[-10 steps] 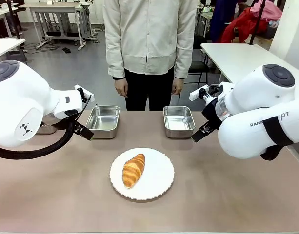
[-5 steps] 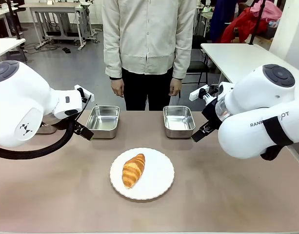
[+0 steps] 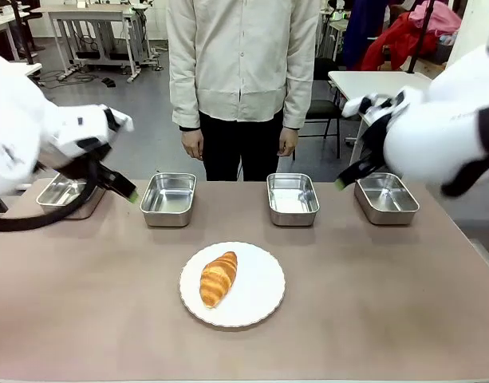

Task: Place the bread in the container.
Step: Place the Butter Roll into the Airtight Container indicated by the human.

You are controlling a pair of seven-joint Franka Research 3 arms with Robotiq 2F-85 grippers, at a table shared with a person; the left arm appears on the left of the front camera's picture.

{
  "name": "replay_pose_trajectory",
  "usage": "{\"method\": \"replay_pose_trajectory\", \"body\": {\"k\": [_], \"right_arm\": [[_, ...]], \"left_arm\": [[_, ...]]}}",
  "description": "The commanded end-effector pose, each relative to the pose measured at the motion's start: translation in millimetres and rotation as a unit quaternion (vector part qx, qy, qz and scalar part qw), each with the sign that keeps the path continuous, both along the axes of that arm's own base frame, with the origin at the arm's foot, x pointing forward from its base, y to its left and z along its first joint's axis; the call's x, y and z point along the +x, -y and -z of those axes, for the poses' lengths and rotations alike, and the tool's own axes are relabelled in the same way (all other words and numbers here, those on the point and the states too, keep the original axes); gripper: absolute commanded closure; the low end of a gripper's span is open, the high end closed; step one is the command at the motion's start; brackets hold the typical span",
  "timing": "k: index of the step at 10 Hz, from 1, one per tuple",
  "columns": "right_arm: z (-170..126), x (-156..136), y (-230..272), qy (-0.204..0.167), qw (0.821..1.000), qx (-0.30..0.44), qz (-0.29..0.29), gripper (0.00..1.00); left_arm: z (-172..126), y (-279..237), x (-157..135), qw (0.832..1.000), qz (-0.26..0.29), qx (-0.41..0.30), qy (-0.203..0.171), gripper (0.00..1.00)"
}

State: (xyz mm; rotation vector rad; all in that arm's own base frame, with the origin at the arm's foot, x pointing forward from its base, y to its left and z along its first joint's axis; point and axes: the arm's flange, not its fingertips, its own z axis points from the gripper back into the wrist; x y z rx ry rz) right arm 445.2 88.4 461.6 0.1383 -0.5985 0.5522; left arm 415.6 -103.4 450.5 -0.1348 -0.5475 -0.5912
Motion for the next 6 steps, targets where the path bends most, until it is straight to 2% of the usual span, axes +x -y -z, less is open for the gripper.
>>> {"method": "replay_pose_trajectory", "body": {"k": [1,3,4,5,6], "right_arm": [[-18,28,54,-0.015,0.999,0.035,-0.024,0.00],[-18,46,94,-0.027,0.992,0.077,-0.094,0.00],[-10,50,106,-0.010,0.992,0.065,-0.105,0.00],[-2,47,110,-0.006,0.987,0.095,-0.127,0.00],[-29,29,100,-0.010,0.995,0.065,-0.075,0.00]], "left_arm": [[-30,-52,9,0.998,0.054,-0.010,-0.031,0.00],[-40,-103,22,0.993,0.109,-0.036,-0.025,0.00],[-38,-127,26,0.991,0.126,-0.034,-0.015,0.00],[-34,-126,23,0.998,0.060,-0.009,-0.016,0.00],[-47,-112,11,0.995,0.096,-0.025,-0.017,0.00]]}}
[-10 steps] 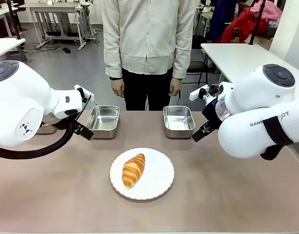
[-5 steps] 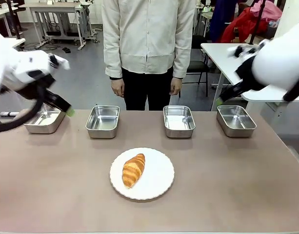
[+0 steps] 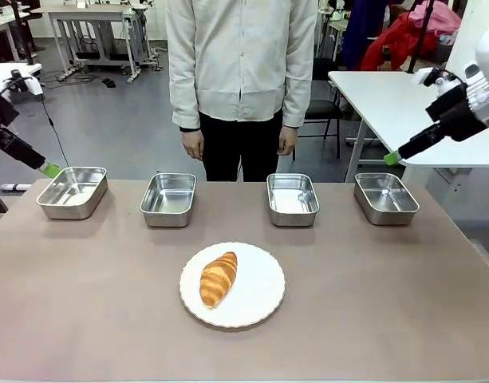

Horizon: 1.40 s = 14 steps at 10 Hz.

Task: Place the bread in the container.
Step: Place the Butter Roll into the Airtight Container indicated by the human.

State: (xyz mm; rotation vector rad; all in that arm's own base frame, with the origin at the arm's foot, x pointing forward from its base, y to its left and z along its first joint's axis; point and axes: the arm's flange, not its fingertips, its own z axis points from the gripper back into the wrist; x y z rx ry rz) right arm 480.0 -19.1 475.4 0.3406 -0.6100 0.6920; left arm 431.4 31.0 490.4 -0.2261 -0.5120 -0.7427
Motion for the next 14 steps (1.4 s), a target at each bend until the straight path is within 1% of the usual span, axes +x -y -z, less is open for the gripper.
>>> {"method": "replay_pose_trajectory", "body": {"k": [1,3,4,5,6,7,8,10,12,13,14], "right_arm": [[-15,-6,-8,-0.001,1.000,-0.008,0.020,0.00],[-15,-6,-8,-0.001,1.000,-0.008,0.020,0.00],[-15,-6,-8,-0.001,1.000,-0.008,0.020,0.00],[-10,-3,-6,0.004,1.000,-0.015,0.010,0.00],[-19,0,16,0.020,1.000,0.000,-0.003,0.00],[-22,1,29,0.030,0.999,0.009,-0.008,0.00],[-26,4,45,0.042,0.999,0.026,-0.016,0.00],[-30,7,68,0.062,0.997,0.042,-0.014,0.00],[-37,9,84,0.071,0.995,0.071,-0.021,0.00],[-42,10,91,0.079,0.994,0.077,-0.020,0.00],[-47,11,96,0.084,0.993,0.086,-0.018,0.00]], "left_arm": [[-7,22,-5,1.000,0.012,-0.009,0.002,0.00],[-7,22,-5,1.000,0.012,-0.009,0.002,0.00],[-5,19,-1,1.000,0.008,0.002,0.002,0.00],[-17,5,-3,0.999,0.036,0.002,0.014,0.00],[-32,-21,-5,0.999,0.043,-0.013,0.024,0.00],[-37,-38,-7,0.998,0.041,-0.030,0.031,0.00],[-49,-65,-10,0.996,0.042,-0.063,0.046,0.00],[-69,-106,-25,0.989,0.035,-0.110,0.091,0.00],[-88,-142,-41,0.978,0.010,-0.153,0.142,0.00],[-93,-153,-45,0.972,0.003,-0.176,0.157,0.00],[-96,-160,-45,0.968,0.000,-0.190,0.166,0.00]]}}
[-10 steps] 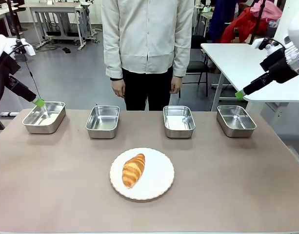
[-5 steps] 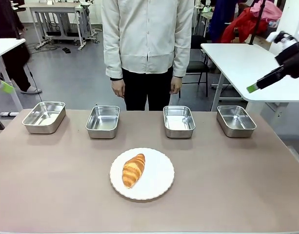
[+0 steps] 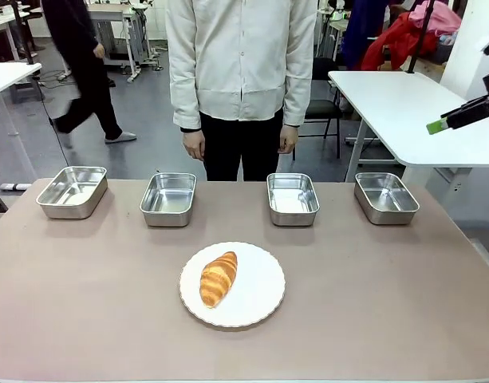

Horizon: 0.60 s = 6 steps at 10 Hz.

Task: Place the bread in the container.
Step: Place the Butter Roll into the Airtight Container indicated by the human.

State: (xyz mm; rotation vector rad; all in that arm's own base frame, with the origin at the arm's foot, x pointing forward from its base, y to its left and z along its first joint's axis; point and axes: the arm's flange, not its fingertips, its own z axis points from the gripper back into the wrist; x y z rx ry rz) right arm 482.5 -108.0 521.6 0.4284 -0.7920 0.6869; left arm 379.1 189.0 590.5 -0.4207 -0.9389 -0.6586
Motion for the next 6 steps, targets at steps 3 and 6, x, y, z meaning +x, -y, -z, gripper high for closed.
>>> {"method": "replay_pose_trajectory", "body": {"k": [3,6], "right_arm": [[-9.2,6.8,18.7,0.021,1.000,0.022,-0.003,0.00],[-10.9,7.9,22.6,0.019,0.999,0.024,0.008,0.00]], "left_arm": [[-3.1,-9.9,4.5,0.998,-0.020,-0.044,0.026,0.00],[-6.6,-1.1,2.7,0.998,-0.037,-0.035,0.025,0.00]]}}
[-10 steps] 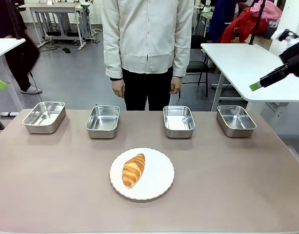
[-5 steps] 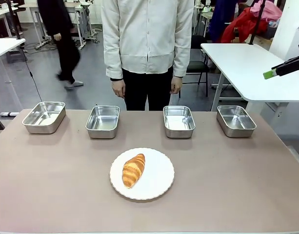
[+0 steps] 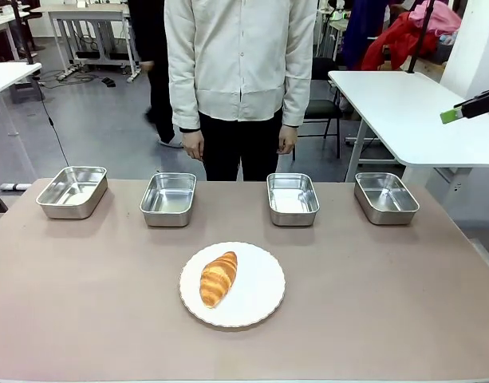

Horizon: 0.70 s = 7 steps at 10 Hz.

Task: Place the bread in the container.
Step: Place the Butter Roll into the Airtight Container indicated by the human.

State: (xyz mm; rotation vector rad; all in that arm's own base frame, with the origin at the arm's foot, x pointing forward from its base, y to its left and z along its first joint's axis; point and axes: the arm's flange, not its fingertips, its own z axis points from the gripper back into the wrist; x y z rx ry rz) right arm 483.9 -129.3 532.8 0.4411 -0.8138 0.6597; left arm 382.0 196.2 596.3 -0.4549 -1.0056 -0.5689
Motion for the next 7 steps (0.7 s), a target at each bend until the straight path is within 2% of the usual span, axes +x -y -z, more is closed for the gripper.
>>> {"method": "replay_pose_trajectory", "body": {"k": [1,7], "right_arm": [[1.0,7.6,1.9,0.013,1.000,0.010,-0.001,0.00],[0.6,11.7,7.8,0.006,1.000,0.009,0.011,0.00]], "left_arm": [[-1.4,10.6,-0.6,1.000,-0.008,0.010,0.006,0.00],[-0.2,17.8,0.5,1.000,-0.012,0.017,0.000,0.00]]}}
